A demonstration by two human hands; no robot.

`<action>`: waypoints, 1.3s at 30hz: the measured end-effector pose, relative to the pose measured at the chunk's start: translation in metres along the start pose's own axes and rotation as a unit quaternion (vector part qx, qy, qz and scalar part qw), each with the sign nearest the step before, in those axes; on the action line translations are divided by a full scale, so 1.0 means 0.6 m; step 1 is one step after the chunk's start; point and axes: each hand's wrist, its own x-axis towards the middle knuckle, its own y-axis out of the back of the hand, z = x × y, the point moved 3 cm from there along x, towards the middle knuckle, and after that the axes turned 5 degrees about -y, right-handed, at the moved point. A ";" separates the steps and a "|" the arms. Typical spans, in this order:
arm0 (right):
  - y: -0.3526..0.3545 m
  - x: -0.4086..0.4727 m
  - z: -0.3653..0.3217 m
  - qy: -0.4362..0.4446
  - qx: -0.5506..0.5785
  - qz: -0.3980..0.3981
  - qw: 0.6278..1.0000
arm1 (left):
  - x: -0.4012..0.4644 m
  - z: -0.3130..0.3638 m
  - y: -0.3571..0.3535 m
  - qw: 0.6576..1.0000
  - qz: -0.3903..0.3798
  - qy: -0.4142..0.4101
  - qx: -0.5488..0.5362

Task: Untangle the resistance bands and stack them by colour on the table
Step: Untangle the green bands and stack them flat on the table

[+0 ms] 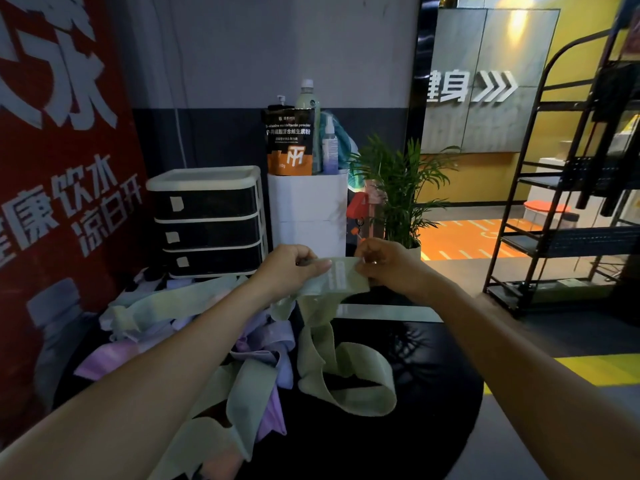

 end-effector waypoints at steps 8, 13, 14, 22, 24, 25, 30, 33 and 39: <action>0.031 0.003 -0.048 0.079 -0.020 0.078 0.994 | 0.009 0.005 -0.002 0.991 -0.053 -0.025 0.121; 0.049 0.017 -0.103 0.142 -0.046 0.098 0.984 | 0.036 0.041 0.007 0.996 -0.009 -0.085 0.034; 0.050 0.019 -0.113 0.149 -0.061 0.103 0.982 | 0.042 0.055 0.005 0.995 -0.018 -0.093 -0.010; 0.068 0.019 -0.125 0.117 0.036 0.165 0.979 | 0.071 0.101 0.010 0.974 0.063 -0.094 -0.197; 0.066 0.019 -0.115 0.097 0.064 0.167 0.979 | 0.073 0.100 0.013 0.976 0.071 -0.102 -0.178; 0.065 0.019 -0.114 0.099 0.069 0.171 0.978 | 0.074 0.100 0.014 0.978 0.067 -0.104 -0.167; 0.070 0.023 -0.134 0.130 0.051 0.182 0.973 | 0.079 0.105 0.019 0.978 0.024 -0.056 -0.199; 0.073 0.026 -0.140 0.143 0.024 0.183 0.972 | 0.081 0.116 0.016 0.975 0.012 -0.060 -0.212; 0.039 0.022 -0.079 0.074 0.079 0.036 0.993 | 0.094 0.132 0.014 0.951 0.079 -0.045 -0.295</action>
